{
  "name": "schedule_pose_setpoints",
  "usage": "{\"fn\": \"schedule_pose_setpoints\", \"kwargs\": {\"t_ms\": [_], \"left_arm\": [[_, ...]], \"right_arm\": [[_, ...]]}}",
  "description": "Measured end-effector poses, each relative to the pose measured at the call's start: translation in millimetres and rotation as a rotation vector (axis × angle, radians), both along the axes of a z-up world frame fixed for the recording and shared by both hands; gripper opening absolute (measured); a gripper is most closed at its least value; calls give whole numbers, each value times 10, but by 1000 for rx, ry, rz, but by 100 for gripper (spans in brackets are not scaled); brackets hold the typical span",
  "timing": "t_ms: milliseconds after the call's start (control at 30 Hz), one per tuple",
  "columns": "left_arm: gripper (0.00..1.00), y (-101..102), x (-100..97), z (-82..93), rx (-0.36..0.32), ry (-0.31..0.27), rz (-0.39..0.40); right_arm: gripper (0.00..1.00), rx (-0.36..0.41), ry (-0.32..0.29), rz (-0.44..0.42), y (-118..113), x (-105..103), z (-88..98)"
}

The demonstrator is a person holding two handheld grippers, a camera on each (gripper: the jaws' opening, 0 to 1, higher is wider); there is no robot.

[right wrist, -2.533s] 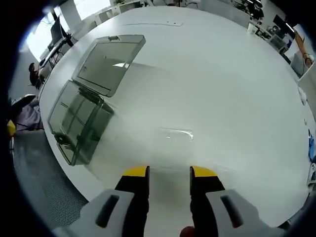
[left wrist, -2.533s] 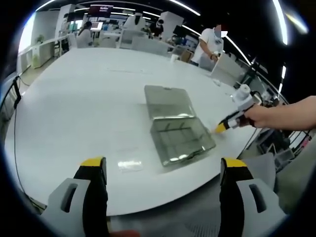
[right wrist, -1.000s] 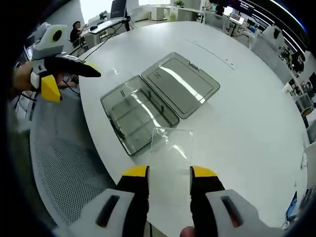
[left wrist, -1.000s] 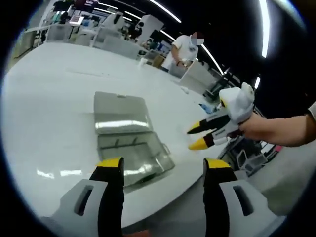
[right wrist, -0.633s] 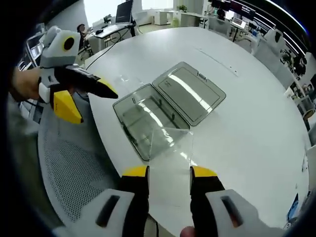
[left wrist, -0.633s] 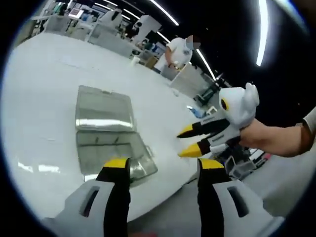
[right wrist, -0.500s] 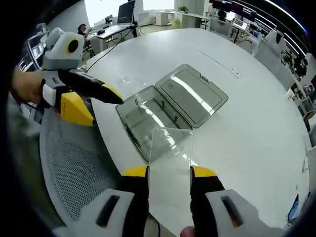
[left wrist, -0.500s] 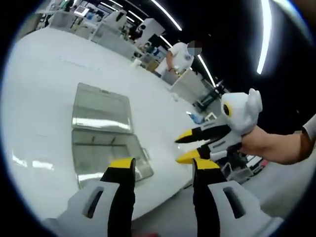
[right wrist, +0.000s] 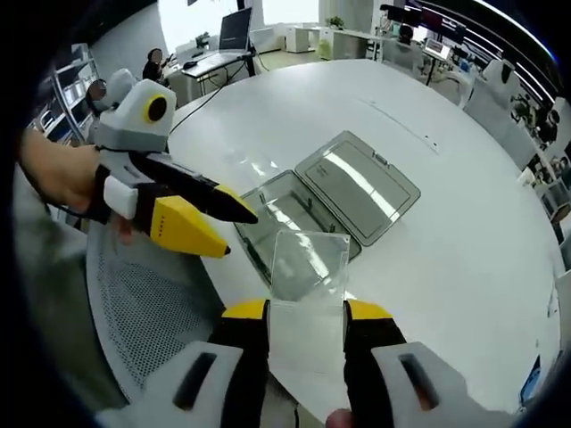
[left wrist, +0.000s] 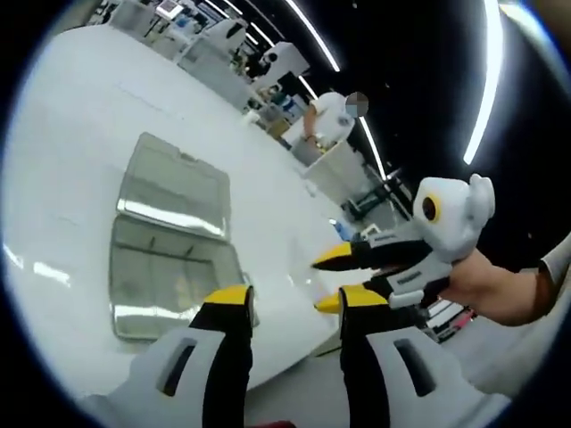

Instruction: Insert the divider into the dual guide fixture by aligning both edges with the guide slots and pushing it downward to the bottom, including one-sided entry, uneven engagement, binding, and posture correction.

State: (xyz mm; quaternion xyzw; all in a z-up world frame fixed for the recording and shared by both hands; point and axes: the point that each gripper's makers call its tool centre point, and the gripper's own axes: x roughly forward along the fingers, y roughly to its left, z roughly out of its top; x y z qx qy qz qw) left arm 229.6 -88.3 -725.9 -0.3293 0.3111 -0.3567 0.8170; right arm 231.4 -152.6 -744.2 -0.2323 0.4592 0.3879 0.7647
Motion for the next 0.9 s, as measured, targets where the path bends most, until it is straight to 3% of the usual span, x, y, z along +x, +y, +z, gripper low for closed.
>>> {"fn": "schedule_pose_setpoints", "kwargs": {"t_ms": [500, 900], "left_arm": [[30, 66, 5, 150, -113, -2, 53], [23, 55, 26, 220, -152, -15, 71]], "right_arm": [[27, 26, -8, 43, 236, -3, 145], [27, 49, -2, 47, 327, -23, 171]]}}
